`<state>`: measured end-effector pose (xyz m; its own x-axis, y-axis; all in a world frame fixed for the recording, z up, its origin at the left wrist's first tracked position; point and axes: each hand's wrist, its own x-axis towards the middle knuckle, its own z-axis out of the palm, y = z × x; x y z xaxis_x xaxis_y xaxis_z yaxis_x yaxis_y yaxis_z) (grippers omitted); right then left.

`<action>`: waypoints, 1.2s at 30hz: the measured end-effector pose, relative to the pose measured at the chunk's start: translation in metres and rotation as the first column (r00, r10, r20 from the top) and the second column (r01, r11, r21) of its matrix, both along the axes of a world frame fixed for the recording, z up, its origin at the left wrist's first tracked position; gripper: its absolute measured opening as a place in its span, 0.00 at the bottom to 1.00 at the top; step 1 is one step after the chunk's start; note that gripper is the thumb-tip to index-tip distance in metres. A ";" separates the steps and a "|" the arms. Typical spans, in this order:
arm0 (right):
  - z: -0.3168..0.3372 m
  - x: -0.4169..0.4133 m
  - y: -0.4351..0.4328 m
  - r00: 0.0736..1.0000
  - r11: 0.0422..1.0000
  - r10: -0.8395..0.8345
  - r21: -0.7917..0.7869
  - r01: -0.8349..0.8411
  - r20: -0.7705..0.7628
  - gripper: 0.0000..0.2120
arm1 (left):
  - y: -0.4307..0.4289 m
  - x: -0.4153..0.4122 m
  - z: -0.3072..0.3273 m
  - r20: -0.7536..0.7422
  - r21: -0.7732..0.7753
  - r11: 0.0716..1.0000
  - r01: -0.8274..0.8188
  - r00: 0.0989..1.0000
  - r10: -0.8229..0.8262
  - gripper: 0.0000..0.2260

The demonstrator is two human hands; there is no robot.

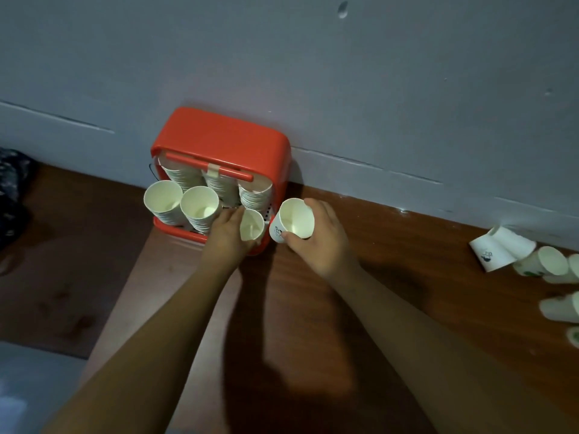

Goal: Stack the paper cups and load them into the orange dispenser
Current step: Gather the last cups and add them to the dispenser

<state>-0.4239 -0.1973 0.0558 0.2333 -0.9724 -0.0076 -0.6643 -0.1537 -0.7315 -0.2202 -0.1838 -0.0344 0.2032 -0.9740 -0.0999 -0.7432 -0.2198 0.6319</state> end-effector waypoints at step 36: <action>-0.078 0.070 -0.017 0.988 0.961 0.154 0.231 -0.153 0.014 0.32 | 0.034 0.018 -0.021 -0.309 -0.099 0.987 -0.127 0.947 0.091 0.16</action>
<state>-0.3539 -0.2139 -0.0218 0.3792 -0.8967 -0.2284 -0.6487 -0.0816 -0.7567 -0.2019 -0.1494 -0.0551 0.2865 -0.9561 -0.0610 -0.4886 -0.2006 0.8492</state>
